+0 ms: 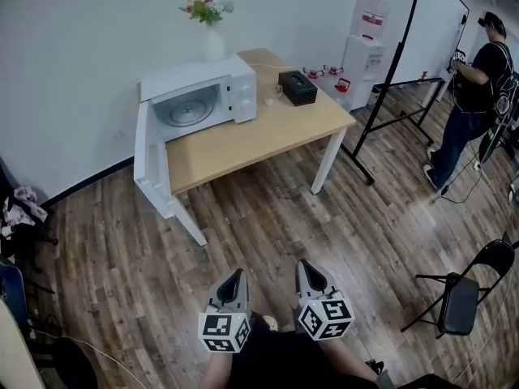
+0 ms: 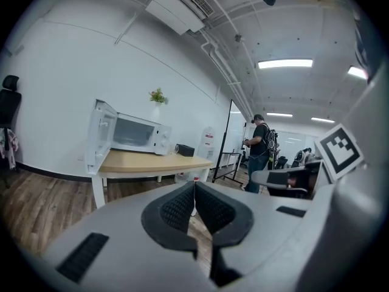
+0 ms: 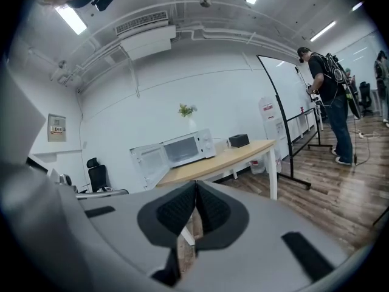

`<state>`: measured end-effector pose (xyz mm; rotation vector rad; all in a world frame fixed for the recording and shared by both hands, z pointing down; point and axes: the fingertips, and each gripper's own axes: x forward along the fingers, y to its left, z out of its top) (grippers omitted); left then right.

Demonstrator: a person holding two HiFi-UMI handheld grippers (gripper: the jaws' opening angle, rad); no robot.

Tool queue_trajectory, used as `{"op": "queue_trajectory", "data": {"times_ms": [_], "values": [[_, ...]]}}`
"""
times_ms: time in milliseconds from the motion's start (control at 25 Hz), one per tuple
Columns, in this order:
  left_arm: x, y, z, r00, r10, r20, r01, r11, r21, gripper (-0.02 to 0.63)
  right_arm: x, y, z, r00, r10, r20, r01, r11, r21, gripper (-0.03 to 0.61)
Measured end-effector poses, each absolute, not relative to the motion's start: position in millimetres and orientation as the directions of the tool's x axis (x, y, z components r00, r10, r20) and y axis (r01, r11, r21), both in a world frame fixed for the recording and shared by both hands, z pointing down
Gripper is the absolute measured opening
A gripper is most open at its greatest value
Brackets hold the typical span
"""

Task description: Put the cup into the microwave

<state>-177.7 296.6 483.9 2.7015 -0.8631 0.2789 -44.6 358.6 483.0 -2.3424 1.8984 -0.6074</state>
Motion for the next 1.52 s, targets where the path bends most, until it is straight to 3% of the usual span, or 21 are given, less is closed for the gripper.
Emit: {"op": "queue_trajectory", "data": {"times_ms": [640,1080,1240,1520], "values": [[-168.1,294.3,496.1,0.802,-0.517,0.300,-0.584,-0.785,0.207,0.006,-24.5,361.3,499.5,0.199,-0.939,0.282,-0.901,-0.289,-0.325,-0.008],[-138.3,246.1,495.8,0.807,-0.511,0.295,-0.577,-0.788,0.215,0.005,-5.5,312.3,493.0,0.170,-0.951,0.258,-0.926,-0.244,-0.289,0.001],[-120.0,227.7,495.8,0.818,-0.495,0.293,-0.561,-0.799,0.218,0.006,3.4,291.8,489.7,0.155,-0.956,0.248,-0.937,-0.222,-0.270,0.153],[-92.7,182.8,490.0,0.829,-0.475,0.296,-0.543,-0.811,0.219,0.005,25.5,248.9,490.6,0.155,-0.951,0.268,-0.936,-0.228,-0.267,0.198]]}}
